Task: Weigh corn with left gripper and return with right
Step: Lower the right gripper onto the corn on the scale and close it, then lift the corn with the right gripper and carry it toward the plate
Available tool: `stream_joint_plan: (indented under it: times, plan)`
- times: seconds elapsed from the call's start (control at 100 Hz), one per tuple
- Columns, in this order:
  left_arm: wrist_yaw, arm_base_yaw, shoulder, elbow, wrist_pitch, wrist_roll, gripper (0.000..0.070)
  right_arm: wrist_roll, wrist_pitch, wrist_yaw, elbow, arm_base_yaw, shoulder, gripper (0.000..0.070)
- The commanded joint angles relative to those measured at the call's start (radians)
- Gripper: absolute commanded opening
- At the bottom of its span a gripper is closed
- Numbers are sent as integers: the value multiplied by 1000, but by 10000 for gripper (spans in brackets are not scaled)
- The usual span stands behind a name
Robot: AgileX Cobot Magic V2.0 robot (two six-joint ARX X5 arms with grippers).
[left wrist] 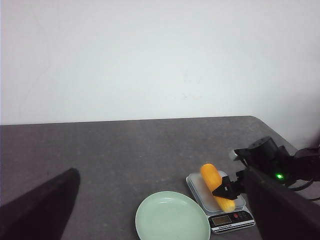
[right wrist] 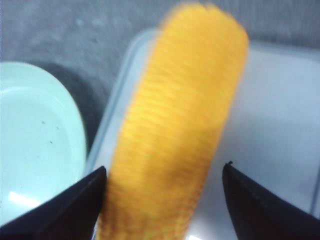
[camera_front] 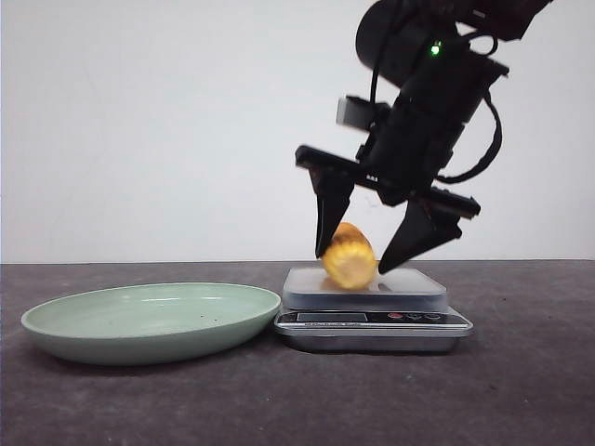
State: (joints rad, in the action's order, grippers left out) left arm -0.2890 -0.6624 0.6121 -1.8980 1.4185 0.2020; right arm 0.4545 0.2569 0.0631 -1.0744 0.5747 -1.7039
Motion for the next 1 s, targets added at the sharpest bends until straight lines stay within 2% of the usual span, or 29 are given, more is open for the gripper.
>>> stream_joint_plan:
  times: [0.0,0.1,0.14,0.19,0.24,0.25,0.26,0.42,0.63,0.81,0.99]
  plan:
    - [-3,-7,8,-18,25,1,625,25,6,-6,-14,3,-23,449]
    - [-3,-7,8,-18,25,2,625,24,-2,-12,-14,3,-23,448]
    - [-3,-7,8,-18,25,2,625,25,-3,-12,-14,3,-23,415]
    - [-3,-7,8,-18,25,4,625,24,-2,-11,-14,2,-23,284]
    - [-3,-7,8,-18,26,13,625,20,3,-8,-14,-2,-23,88]
    - [-3,-7,8,-18,26,17,625,18,5,-6,-14,-2,-23,22]
    - [-3,-7,8,-18,26,18,625,16,6,-5,-14,-2,-23,3]
    - [-2,-7,8,-18,26,28,625,13,2,17,-14,-2,-22,5]
    - [2,-7,8,-18,28,42,625,37,-112,50,-31,-23,35,5]
    - [1,-7,8,-18,28,42,625,31,-157,53,-116,-16,128,5]
    - [0,-7,8,-18,28,41,625,32,-158,71,-241,50,171,5]
